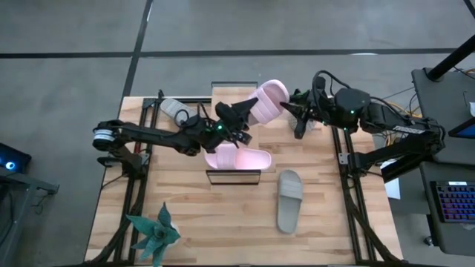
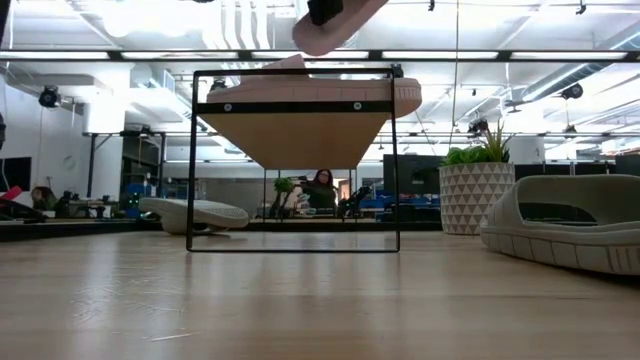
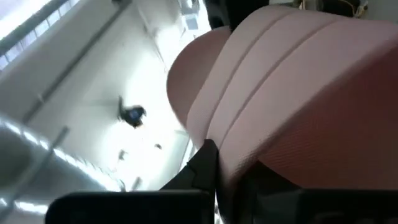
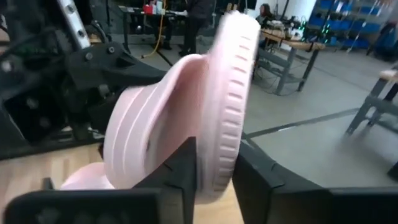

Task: Pick and place slides into the shelf
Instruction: Put the pink slipper on the shelf

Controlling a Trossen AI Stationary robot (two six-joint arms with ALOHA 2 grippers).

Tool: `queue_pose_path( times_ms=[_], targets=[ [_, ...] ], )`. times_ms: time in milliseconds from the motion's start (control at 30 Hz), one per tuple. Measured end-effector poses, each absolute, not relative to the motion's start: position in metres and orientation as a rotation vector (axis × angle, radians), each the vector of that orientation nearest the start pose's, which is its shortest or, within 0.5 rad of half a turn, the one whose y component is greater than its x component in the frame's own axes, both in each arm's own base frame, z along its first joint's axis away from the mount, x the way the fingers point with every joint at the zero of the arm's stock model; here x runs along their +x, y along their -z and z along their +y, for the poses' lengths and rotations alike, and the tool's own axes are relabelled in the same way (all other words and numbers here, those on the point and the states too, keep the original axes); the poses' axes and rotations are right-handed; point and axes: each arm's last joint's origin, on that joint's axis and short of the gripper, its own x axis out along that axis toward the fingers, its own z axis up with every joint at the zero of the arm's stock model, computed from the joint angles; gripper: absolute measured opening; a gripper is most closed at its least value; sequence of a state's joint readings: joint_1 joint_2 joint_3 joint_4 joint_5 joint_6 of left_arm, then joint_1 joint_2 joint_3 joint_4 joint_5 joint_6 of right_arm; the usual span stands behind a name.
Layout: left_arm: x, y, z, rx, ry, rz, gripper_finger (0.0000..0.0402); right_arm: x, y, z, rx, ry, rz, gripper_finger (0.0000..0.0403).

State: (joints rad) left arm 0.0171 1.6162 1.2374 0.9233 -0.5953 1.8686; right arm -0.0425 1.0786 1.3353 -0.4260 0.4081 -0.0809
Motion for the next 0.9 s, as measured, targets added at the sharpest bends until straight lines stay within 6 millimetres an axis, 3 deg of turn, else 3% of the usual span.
queue_pose_path(
  times_ms=[200, 433, 900],
  targets=[
    [0.344, -0.399, 0.028, 1.428, -0.969, 0.241, 0.0001, 0.202, -0.455, -0.02, -0.241, 0.443, 0.164, 0.0129],
    [0.328, -0.412, 0.041, 1.213, -0.946, 0.265, 0.0, 0.206, -0.454, -0.01, -0.39, 0.381, 0.198, 0.0144],
    [0.31, -0.441, 0.051, 0.809, -1.021, 0.086, 0.0, 0.241, -0.419, 0.015, -0.848, 0.211, 0.311, 0.0115]
  ],
)
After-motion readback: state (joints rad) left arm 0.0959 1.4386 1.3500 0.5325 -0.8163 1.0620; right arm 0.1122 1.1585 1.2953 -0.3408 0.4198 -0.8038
